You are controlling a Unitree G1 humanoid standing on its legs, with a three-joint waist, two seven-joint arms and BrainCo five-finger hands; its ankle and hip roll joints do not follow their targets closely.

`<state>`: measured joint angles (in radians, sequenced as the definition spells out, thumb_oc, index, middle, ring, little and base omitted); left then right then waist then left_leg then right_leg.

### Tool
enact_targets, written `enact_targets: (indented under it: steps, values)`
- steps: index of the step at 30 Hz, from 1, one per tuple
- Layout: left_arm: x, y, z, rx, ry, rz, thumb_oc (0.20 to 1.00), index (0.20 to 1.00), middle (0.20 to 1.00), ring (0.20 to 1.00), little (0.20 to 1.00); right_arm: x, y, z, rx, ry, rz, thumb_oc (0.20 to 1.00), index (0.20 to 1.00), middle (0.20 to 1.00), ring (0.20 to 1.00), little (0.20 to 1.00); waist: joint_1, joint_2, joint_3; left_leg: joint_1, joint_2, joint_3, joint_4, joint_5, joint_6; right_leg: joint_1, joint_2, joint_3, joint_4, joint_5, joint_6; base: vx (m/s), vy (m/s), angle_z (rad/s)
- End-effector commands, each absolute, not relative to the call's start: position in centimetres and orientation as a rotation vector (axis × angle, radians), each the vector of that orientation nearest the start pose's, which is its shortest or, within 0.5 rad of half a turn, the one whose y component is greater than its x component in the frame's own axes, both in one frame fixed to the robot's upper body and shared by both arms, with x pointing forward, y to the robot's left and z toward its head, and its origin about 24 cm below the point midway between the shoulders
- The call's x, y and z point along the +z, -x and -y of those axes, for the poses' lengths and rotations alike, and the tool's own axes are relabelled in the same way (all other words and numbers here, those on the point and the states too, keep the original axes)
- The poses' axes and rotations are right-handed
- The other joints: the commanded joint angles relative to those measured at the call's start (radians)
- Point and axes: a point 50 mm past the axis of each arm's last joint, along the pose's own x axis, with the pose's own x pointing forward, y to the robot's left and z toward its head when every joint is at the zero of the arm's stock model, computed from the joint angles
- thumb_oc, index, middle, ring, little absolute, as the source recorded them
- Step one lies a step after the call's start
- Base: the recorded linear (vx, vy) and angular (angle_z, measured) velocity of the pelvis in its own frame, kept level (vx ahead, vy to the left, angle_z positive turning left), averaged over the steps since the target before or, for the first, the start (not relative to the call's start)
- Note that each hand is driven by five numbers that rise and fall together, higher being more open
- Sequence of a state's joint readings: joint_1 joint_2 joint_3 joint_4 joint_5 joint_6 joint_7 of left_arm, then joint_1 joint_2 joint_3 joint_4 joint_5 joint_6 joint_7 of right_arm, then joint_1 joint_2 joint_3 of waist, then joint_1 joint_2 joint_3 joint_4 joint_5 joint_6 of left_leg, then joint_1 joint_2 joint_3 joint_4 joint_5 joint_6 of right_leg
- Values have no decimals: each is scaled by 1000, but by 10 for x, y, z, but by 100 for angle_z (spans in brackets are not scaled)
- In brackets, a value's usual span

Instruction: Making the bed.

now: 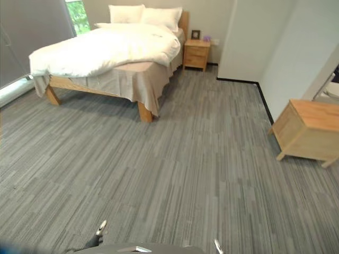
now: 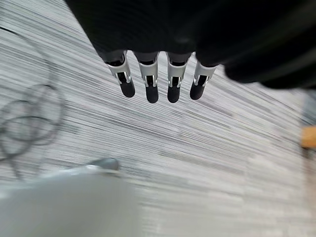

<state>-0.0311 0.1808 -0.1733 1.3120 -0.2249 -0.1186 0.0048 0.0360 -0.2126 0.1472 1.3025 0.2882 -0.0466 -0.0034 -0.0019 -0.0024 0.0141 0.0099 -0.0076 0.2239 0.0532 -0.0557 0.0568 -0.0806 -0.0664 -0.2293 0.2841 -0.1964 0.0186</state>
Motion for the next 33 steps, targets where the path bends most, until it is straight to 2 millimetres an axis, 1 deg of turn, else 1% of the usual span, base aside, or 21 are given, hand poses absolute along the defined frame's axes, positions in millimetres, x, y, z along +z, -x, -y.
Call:
enact_targets:
  steps: [1,4,8,10,11,12,13,14,16,17,19,20,23,26,27,28,29,30,31,32,33]
  values:
    - [-162,-118,-198,64,-108,-1109,1000,1000,1000,1000,1000,-160,-98,233,-217,41,-1163,1000,1000,1000,1000,1000,-15,-41,41,99,37,-58,-140,70,-94,214,-70,17,-344,218,114,58,7,-12]
    - [-162,-115,-199,79,-98,-1111,1000,1000,1000,1000,1000,-163,-91,228,-201,39,-1191,1000,1000,1000,1000,1000,-5,-46,42,102,35,-63,-140,69,-93,221,-69,11,-347,218,116,60,1,-6]
    - [-161,-121,-198,42,-149,-1094,1000,1000,1000,1000,1000,-165,-85,228,-199,41,-1217,1000,1000,1000,1000,1000,-2,-46,39,102,33,-66,-140,65,-94,227,-69,3,-354,219,120,46,14,7]
    - [-145,-156,-197,6,-216,-933,1000,1000,1000,1000,1000,-156,-111,232,-258,-2,-1083,1000,1000,1000,1000,1000,-16,-40,40,102,32,-60,-140,63,-94,224,-69,9,-360,224,125,35,36,11]
    - [-145,-156,-197,6,-216,-934,1000,1000,1000,1000,1000,-156,-110,232,-258,-3,-1083,1000,1000,1000,1000,1000,-15,-40,40,103,32,-59,-140,62,-94,224,-69,10,-359,224,125,0,0,0]
    - [-136,-171,-198,20,-209,-850,1000,1000,1000,1000,1000,-150,-122,234,-283,-30,-1010,1000,1000,1000,1000,1000,-19,-38,43,102,32,-58,-140,63,-94,220,-69,14,-359,225,127,-17,36,-5]
    - [-119,-192,-202,59,-176,-723,1000,1000,1000,1000,1000,-136,-143,237,-296,-45,-868,1000,1000,1000,1000,1000,-25,-36,52,103,32,-56,-140,63,-95,214,-69,19,-356,227,131,-19,35,-10]
    - [-119,-192,-202,59,-176,-723,1000,1000,1000,1000,1000,-136,-143,237,-296,-45,-868,1000,1000,1000,1000,1000,-25,-36,49,99,32,-56,-140,64,-95,210,-69,19,-356,229,131,-16,41,-13]
    - [-105,-214,-206,101,-199,-645,1000,1000,1000,1000,1000,-123,-163,243,-304,-39,-778,1000,1000,1000,1000,1000,-30,-37,53,96,31,-50,-140,64,-96,203,-71,25,-359,237,135,6,39,-15]
    - [-93,-233,-203,105,-227,-592,1000,1000,1000,1000,1000,-115,-179,242,-287,-17,-739,1000,1000,1000,1000,1000,-31,-37,55,95,30,-46,-140,64,-96,199,-71,30,-363,243,136,14,40,-9]
    - [-81,-251,-198,110,-206,-546,1000,1000,1000,1000,1000,-105,-201,235,-251,-3,-682,1000,1000,1000,1000,1000,-32,-38,61,88,29,-38,-140,65,-95,188,-73,34,-367,254,142,8,54,-12]
    - [-78,-255,-195,110,-194,-529,1000,1000,1000,1000,1000,-100,-208,231,-231,1,-660,1000,1000,1000,1000,1000,-32,-39,65,84,28,-35,-140,65,-93,182,-75,38,-368,259,145,11,57,-21]
    - [-76,-256,-191,109,-169,-512,1000,1000,1000,1000,1000,-96,-214,224,-194,18,-638,1000,1000,1000,1000,1000,-30,-43,80,72,22,-24,-140,61,-87,160,-83,47,-362,269,154,20,64,-15]
    - [-77,-252,-192,130,-130,-505,1000,1000,1000,1000,1000,-96,-213,224,-197,12,-631,1000,1000,1000,1000,1000,-28,-46,95,64,17,-18,-140,57,-78,136,-91,59,-336,267,161,29,82,-6]
    - [-76,-250,-194,135,-127,-497,1000,1000,1000,1000,1000,-94,-212,226,-199,12,-623,1000,1000,1000,1000,1000,-27,-44,110,60,13,-14,-140,55,-68,101,-96,76,-270,259,164,19,77,-15]
    - [-76,-250,-194,135,-127,-498,1000,1000,1000,1000,1000,-94,-212,226,-199,12,-624,1000,1000,1000,1000,1000,-25,-44,109,59,13,-13,-140,55,-68,98,-96,77,-267,257,164,35,100,-19]
    - [-72,-249,-195,127,-128,-475,1000,1000,1000,1000,1000,-94,-209,228,-211,7,-618,1000,1000,1000,1000,1000,-25,-42,123,59,9,-18,-140,48,-58,67,-99,90,-204,249,168,40,118,-20]
    - [-66,-249,-196,97,-145,-443,1000,1000,1000,1000,1000,-96,-203,231,-229,-11,-622,1000,1000,1000,1000,1000,-28,-39,148,64,0,-23,-140,35,-38,-22,-105,110,-20,279,183,53,159,-17]
    - [-63,-250,-198,92,-153,-430,1000,1000,1000,1000,1000,-97,-202,231,-239,-22,-629,1000,1000,1000,1000,1000,-29,-37,165,70,-1,-20,-140,27,-28,-75,-111,108,86,316,192,36,118,-19]
    - [-63,-250,-198,92,-153,-430,1000,1000,1000,1000,1000,-97,-202,231,-239,-22,-628,1000,1000,1000,1000,1000,-27,-37,162,67,0,-18,-140,28,-28,-78,-109,109,84,319,191,127,100,-12]
    - [-59,-250,-201,87,-162,-410,1000,1000,1000,1000,1000,-97,-201,229,-246,-46,-624,1000,1000,1000,1000,1000,-44,-18,188,95,11,-21,-140,10,-26,-159,-95,124,212,350,200,114,59,-4]
